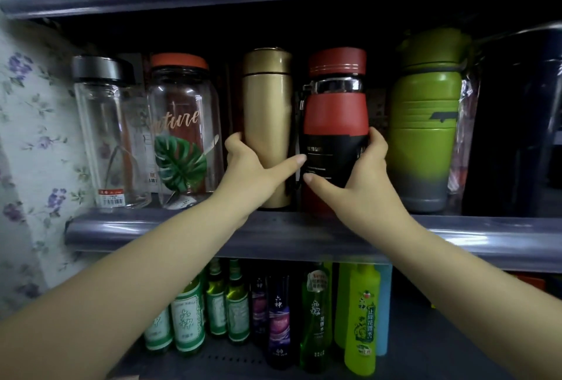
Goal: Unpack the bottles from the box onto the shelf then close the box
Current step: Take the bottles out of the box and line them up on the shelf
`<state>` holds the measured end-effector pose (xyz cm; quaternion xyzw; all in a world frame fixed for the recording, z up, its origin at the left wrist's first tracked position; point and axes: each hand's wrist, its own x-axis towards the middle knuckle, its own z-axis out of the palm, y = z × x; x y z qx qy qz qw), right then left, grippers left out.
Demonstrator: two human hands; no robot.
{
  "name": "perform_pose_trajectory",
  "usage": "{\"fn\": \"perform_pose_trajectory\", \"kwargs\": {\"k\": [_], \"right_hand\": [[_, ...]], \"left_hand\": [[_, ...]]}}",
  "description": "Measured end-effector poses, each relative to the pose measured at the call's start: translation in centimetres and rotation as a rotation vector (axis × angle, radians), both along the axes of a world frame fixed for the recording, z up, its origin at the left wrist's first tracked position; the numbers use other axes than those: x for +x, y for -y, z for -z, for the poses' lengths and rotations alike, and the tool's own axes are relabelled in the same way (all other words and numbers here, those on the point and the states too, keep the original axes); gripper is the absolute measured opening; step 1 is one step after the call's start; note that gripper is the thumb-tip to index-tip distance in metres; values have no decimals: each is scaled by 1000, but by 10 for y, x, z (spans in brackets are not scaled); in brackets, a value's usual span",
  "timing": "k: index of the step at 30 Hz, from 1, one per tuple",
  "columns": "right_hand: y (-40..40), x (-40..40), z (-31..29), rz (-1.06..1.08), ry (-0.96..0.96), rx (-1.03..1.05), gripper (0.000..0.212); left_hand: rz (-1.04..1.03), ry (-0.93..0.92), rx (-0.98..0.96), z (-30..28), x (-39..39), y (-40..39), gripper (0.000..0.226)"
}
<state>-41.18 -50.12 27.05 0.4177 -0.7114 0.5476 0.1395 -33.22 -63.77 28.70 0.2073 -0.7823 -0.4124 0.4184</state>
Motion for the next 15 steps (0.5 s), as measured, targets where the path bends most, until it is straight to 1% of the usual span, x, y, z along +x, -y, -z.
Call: {"fn": "perform_pose_trajectory", "kwargs": {"k": [3,6,9,10,11,14,15], "right_hand": [[5,-14,-4,-24,34,16,111],[4,-27,-2,-62,29,6,105],[0,-30,-1,-124,47,-30,99],[-1,-31,0,-142,51,-43,98],[-2,-31,0,-155,55,-53,97],[-1,-32,2,-168,60,-67,96],[0,-32,2,-166,57,-67,97]], "left_hand": [[-12,8,15,4,-5,7,108],[9,-22,12,8,-5,15,94],[85,-25,32,8,-3,19,77],[125,-29,51,9,-1,20,75],[174,-42,78,8,2,22,78],[296,-73,181,8,10,27,99],[325,-65,203,7,11,27,97]]}}
